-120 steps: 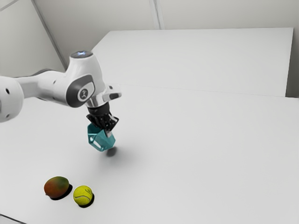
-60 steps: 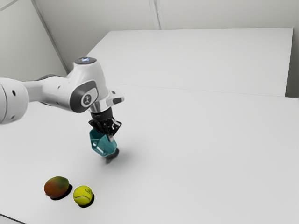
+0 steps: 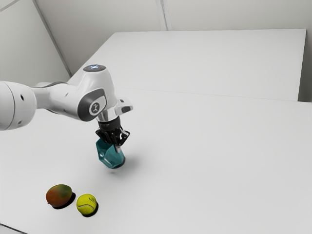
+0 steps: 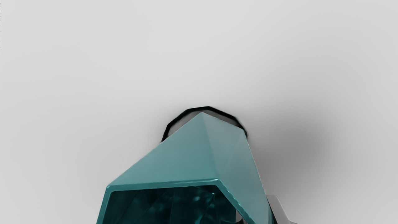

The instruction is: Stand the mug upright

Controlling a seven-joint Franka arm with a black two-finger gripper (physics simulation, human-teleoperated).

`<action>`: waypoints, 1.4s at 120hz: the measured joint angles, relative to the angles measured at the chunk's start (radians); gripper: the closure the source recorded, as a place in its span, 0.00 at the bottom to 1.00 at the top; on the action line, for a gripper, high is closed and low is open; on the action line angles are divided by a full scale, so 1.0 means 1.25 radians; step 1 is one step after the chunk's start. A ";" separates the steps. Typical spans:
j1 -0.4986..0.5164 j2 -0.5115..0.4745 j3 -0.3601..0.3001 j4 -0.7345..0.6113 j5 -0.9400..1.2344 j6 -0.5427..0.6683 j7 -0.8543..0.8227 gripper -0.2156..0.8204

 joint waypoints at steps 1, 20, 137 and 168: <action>0.000 0.000 0.000 0.000 0.000 0.000 0.000 0.96; 0.008 0.001 0.000 -0.001 -0.002 0.002 -0.005 0.94; -0.007 -0.111 -0.007 0.099 -0.036 -0.101 0.002 0.24; -0.006 -0.088 -0.008 0.280 -0.038 -0.264 0.002 0.23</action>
